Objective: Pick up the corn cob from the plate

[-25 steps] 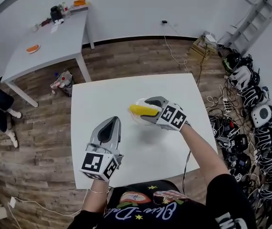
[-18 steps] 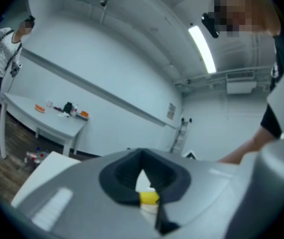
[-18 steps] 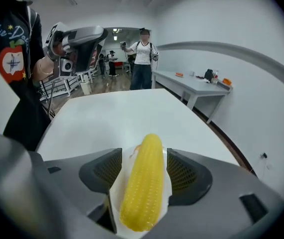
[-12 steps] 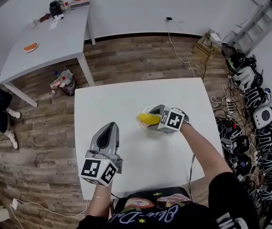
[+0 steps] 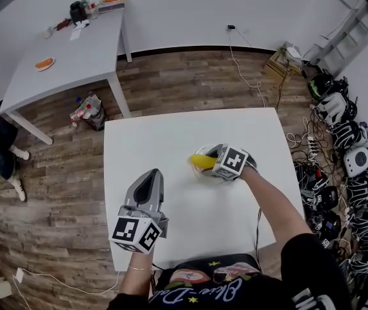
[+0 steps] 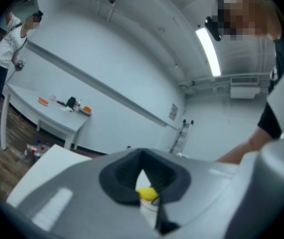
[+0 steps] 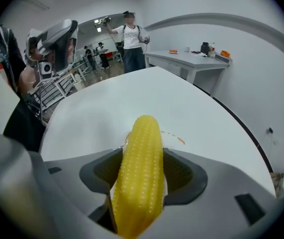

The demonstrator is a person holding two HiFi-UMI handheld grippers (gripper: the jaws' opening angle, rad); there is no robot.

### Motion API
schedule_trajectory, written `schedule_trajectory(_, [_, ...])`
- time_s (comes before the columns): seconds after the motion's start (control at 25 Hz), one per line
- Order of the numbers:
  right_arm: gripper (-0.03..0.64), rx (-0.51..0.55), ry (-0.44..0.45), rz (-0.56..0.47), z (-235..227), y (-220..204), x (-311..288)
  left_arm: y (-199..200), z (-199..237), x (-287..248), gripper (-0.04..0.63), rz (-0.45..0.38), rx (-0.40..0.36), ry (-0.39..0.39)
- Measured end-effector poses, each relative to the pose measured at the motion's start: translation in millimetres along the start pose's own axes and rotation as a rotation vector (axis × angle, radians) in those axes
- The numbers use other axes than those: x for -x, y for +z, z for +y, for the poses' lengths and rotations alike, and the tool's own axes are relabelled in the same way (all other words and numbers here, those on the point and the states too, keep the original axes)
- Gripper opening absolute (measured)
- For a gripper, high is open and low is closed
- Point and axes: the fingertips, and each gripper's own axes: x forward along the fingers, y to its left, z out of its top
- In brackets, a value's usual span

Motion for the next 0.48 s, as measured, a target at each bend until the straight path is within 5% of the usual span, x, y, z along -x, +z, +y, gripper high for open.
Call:
schedule_trajectory(0.2, [0.261, -0.068, -0.143, -0.106, -8.7, -0.3, 20.2, 3.1, 1.6, 9.8, -0.012, -0.004, -0.004, 0.018])
schedule_trajectory(0.48, [0.261, -0.339, -0.349, -0.657, 3.5, 11.1, 121.6, 1.3, -18.4, 25.2, -0.012, -0.006, -0.05, 0.054])
